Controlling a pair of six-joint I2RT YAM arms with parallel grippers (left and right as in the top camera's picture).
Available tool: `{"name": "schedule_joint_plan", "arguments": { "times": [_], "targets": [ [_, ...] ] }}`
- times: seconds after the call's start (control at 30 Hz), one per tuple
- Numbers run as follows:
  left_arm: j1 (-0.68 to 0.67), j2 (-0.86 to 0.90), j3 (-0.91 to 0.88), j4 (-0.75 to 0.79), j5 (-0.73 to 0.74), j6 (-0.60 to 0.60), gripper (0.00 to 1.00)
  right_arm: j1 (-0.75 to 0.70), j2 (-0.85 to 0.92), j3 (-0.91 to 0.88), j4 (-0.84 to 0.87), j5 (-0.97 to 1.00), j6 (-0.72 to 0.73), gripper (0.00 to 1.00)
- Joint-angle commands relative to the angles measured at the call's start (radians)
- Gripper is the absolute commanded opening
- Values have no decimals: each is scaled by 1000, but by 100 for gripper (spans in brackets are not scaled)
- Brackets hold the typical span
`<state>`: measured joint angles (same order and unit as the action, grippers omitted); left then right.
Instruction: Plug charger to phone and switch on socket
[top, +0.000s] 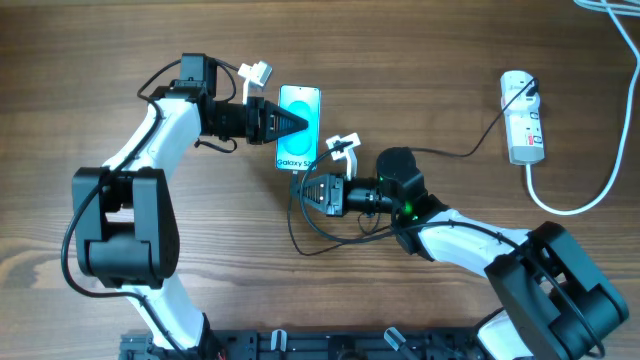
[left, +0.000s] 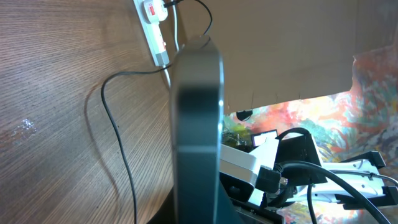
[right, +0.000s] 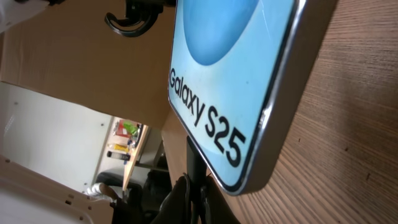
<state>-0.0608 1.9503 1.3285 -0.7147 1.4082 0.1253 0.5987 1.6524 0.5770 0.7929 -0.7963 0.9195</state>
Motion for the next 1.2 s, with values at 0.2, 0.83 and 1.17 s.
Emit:
{"name": "schedule_joint_plan", "arguments": {
  "times": [0.2, 0.83, 1.17],
  "targets": [
    [-5, -39, 10, -11, 34, -6, 4, -80, 11, -3, 8, 3, 72, 4],
    [-37, -39, 10, -6, 34, -5, 4, -91, 11, -3, 7, 16, 74, 4],
    [-37, -39, 10, -7, 34, -5, 4, -92, 11, -3, 75, 66, -71, 4]
  ]
}}
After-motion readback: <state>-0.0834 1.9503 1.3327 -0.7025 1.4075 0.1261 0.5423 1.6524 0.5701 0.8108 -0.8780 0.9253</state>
